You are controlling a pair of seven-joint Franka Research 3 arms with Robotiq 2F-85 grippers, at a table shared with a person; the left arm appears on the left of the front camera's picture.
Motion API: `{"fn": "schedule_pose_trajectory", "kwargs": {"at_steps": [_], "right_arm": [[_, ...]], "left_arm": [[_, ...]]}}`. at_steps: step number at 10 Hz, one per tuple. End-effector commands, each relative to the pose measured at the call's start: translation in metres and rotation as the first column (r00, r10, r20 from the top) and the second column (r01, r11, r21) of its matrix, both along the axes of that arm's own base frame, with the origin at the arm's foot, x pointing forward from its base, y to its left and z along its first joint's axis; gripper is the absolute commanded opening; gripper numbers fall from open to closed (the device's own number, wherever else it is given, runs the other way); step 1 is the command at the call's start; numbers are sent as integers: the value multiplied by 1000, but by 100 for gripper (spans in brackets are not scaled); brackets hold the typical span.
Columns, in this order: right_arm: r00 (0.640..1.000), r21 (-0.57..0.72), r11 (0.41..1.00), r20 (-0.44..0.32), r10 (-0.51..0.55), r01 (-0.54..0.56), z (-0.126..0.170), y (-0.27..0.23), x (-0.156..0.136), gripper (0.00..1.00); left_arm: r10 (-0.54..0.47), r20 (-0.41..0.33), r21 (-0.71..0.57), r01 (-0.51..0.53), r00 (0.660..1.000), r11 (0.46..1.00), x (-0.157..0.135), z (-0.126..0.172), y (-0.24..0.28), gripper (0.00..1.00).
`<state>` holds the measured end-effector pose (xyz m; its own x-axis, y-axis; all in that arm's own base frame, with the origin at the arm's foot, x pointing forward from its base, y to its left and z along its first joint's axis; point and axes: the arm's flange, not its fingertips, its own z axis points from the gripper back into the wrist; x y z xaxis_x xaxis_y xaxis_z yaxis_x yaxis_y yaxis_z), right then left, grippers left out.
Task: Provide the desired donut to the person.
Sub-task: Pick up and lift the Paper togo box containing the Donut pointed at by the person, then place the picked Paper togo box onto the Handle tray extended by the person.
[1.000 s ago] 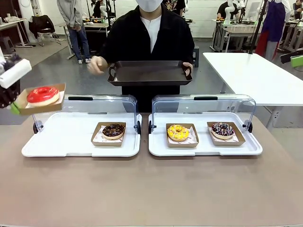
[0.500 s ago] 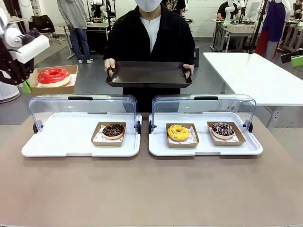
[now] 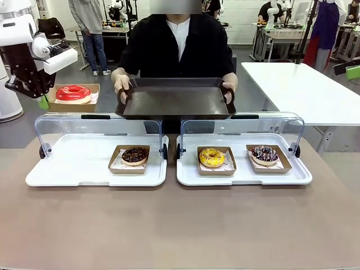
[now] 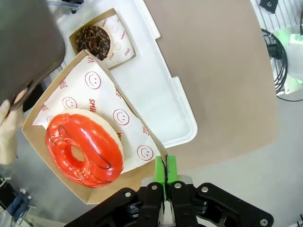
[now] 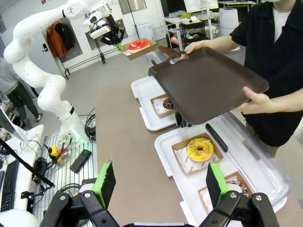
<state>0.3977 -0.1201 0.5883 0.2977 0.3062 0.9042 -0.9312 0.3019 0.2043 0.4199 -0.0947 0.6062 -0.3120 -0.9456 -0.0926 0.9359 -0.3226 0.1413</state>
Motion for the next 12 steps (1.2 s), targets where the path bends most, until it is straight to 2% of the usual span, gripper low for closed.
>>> {"fn": "schedule_pose_trajectory", "kwargs": {"at_steps": [1,11,12], "right_arm": [[1000,11,1000,7,8,-8,1,1,0,100],[1000,11,1000,7,8,-8,1,1,0,100],[1000,11,1000,7,8,-8,1,1,0,100]], "left_arm": [[-9,-4,5,9,1000,1000,-2,-2,-5,0],[-10,-3,5,10,1000,1000,-1,-2,-5,1],[-19,6,-15,19,1000,1000,-1,14,-17,1]]}}
